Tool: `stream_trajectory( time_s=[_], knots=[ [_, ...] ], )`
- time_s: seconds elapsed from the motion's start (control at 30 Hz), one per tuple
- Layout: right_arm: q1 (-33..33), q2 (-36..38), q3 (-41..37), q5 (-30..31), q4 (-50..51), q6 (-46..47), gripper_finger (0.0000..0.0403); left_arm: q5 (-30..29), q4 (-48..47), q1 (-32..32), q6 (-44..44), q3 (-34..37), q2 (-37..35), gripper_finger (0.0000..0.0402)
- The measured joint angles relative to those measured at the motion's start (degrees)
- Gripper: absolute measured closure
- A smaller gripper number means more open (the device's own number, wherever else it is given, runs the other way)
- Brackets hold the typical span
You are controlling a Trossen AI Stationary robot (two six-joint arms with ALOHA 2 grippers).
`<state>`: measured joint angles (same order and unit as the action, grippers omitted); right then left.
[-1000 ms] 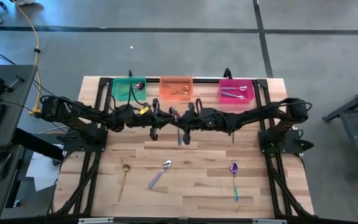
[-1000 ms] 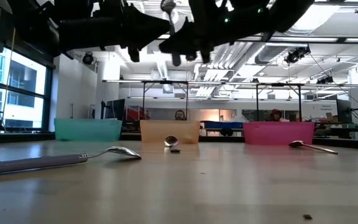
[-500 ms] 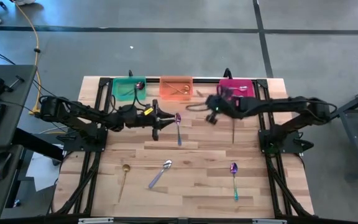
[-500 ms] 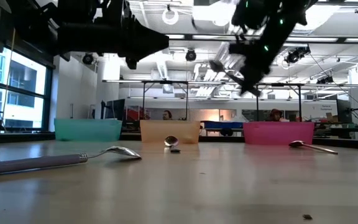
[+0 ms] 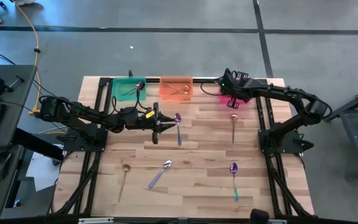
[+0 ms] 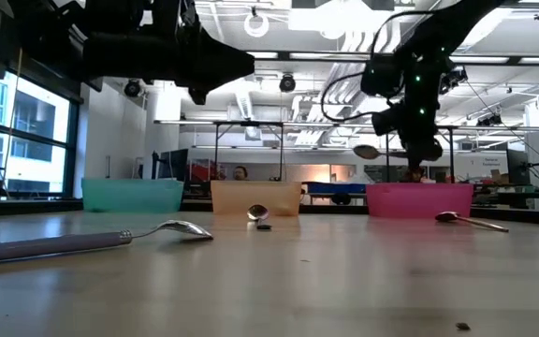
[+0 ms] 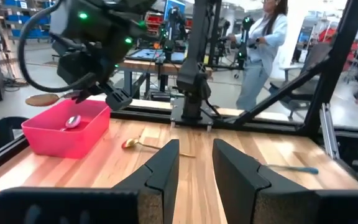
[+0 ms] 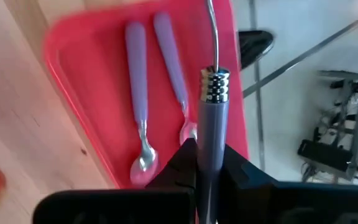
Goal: Sort silverware by color (type)
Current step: Put the purple spoon into the red bin
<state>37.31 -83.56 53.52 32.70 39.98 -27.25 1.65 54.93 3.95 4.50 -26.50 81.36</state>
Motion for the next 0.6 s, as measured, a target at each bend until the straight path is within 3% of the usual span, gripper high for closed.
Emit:
stream_trajectory(
  time_s=[0.6],
  knots=[
    [10.9,-0.2,0.0,-9.8,1.0,-7.8,0.0402,0.0,-0.7,-0.4,-0.7,0.0,0.0,0.0312]
  ],
)
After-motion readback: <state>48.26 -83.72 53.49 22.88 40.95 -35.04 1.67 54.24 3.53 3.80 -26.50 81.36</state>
